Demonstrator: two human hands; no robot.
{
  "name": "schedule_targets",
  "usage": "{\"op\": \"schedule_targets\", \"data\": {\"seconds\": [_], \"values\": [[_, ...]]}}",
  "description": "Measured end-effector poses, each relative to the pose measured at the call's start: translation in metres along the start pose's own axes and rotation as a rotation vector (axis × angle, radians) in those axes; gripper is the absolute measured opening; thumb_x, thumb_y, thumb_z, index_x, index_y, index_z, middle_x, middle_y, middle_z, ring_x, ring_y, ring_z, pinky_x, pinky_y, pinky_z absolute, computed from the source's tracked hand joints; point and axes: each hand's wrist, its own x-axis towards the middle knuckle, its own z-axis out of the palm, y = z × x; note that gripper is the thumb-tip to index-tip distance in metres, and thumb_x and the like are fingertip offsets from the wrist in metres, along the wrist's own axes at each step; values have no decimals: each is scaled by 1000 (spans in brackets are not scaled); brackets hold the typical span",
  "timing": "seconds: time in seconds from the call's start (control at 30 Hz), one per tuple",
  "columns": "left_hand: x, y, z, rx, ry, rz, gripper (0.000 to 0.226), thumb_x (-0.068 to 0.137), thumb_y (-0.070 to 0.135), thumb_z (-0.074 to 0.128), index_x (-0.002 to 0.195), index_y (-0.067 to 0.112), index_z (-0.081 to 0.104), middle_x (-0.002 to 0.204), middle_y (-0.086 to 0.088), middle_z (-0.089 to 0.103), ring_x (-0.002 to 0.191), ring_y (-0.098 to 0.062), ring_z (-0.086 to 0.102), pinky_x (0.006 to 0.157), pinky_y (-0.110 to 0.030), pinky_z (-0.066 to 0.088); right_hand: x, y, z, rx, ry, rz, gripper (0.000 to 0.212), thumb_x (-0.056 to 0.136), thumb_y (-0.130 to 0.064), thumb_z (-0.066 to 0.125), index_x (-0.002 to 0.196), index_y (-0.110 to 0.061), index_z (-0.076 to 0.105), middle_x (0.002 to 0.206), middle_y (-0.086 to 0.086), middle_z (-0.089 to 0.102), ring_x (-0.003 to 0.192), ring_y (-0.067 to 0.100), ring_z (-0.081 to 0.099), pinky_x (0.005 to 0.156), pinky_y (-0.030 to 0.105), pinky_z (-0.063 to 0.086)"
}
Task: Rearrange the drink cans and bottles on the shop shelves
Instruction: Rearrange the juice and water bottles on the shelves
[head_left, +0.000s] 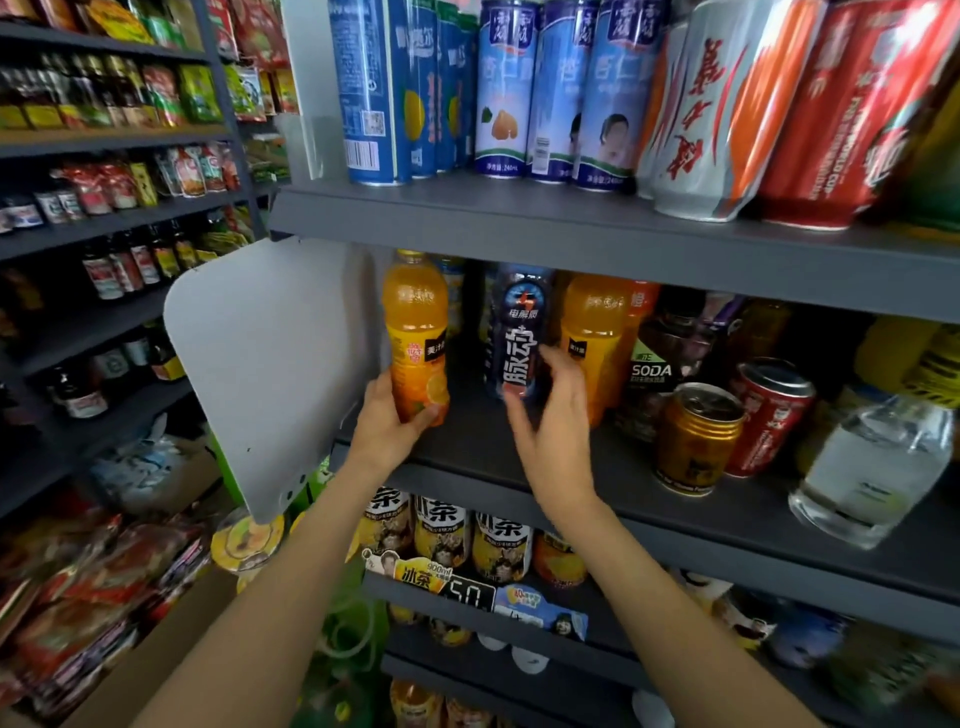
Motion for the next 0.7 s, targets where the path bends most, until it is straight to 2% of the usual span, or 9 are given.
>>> {"op": "schedule_targets", "data": {"seconds": [0.07, 0.17, 0.3, 0.4, 0.57, 0.7], "values": [[-1, -2, -3, 6, -38, 34, 70, 82, 21, 70, 141, 9, 33, 133, -14, 45, 124, -27, 43, 105, -39, 34, 19, -4, 20, 16, -56, 154, 67, 83, -13, 68, 138, 2, 31, 137, 16, 40, 130, 23, 36, 102, 2, 18], [0, -5, -4, -9, -54, 56, 71, 83, 20, 68, 142, 10, 30, 134, -15, 43, 125, -27, 41, 104, -36, 33, 44, -7, 52, -42, -104, 384, 87, 82, -19, 70, 144, 3, 13, 145, 21, 28, 137, 30, 27, 110, 26, 23], [2, -7, -5, -31, -66, 59, 70, 84, 20, 67, 142, 10, 30, 135, -14, 42, 126, -26, 41, 101, -31, 32, 66, -5, 75, -67, -12, 590, 88, 78, -17, 74, 143, 0, 17, 140, 22, 34, 130, 35, 36, 104, 38, 32], [0, -7, -2, -34, -59, 88, 70, 85, 21, 67, 142, 11, 29, 136, -13, 42, 126, -26, 41, 100, -30, 32, 65, -5, 78, -88, 1, 587, 80, 78, -19, 74, 139, -1, 24, 137, 21, 39, 124, 36, 44, 96, 41, 40], [-1, -7, -4, -36, -72, 129, 67, 85, 20, 66, 141, 9, 31, 135, -14, 43, 124, -25, 41, 92, -20, 27, 31, -20, 54, -132, -41, 434, 67, 75, -26, 76, 125, -1, 37, 124, 16, 53, 111, 32, 56, 83, 38, 48], [-4, -7, -9, -53, -132, 123, 66, 85, 21, 66, 141, 12, 31, 136, -12, 43, 126, -25, 42, 97, -26, 31, -4, -27, 12, -159, -43, 377, 67, 70, -26, 78, 121, -4, 40, 114, 12, 59, 103, 29, 60, 79, 37, 50]]}}
